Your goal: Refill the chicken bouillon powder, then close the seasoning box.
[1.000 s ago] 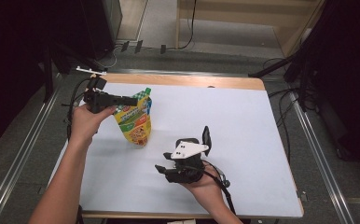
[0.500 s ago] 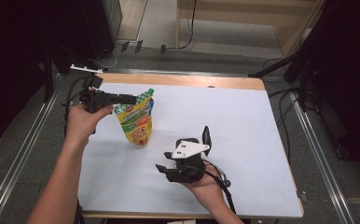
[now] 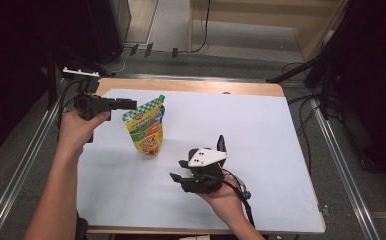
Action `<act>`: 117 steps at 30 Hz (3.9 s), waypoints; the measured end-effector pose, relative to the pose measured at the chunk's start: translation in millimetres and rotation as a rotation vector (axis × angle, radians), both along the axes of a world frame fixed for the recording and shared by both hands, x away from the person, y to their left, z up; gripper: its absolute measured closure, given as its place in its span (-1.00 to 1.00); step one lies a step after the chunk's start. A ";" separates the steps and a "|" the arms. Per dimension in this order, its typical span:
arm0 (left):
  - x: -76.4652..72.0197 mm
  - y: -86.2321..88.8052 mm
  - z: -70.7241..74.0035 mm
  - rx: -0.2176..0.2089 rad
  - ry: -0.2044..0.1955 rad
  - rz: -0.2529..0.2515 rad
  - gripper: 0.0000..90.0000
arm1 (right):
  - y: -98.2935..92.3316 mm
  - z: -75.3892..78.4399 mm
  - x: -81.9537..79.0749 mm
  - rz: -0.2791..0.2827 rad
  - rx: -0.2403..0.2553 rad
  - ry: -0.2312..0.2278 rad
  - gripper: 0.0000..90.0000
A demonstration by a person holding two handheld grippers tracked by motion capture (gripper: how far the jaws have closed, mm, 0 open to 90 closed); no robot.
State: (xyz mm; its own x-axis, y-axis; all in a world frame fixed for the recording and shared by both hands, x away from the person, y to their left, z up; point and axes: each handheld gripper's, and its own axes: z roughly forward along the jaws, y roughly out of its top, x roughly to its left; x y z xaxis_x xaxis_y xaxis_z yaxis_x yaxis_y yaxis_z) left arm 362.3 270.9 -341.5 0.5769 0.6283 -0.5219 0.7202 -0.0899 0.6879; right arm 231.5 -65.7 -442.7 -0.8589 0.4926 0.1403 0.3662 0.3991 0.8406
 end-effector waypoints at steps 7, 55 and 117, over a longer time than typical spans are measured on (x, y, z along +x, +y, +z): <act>-0.4 11.3 -3.5 0.010 -0.004 0.058 0.18 | -3.0 3.8 1.0 -0.002 0.000 0.009 0.17; 8.5 21.5 -32.1 0.040 0.085 0.119 -0.14 | -92.2 66.0 20.1 -0.133 0.070 0.016 1.00; 10.2 19.9 -40.7 0.040 0.101 0.113 -0.17 | -85.0 29.7 36.1 -0.127 0.040 0.081 1.00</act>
State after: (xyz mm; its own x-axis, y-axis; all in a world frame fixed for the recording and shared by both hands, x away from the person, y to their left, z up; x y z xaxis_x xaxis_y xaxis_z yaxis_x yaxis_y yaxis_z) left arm 372.5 290.8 -382.2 0.4472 0.7074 -0.5473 0.7927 -0.0300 0.6089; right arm 267.7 -150.7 -413.1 -0.7753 0.5890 0.2280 0.4786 0.3124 0.8206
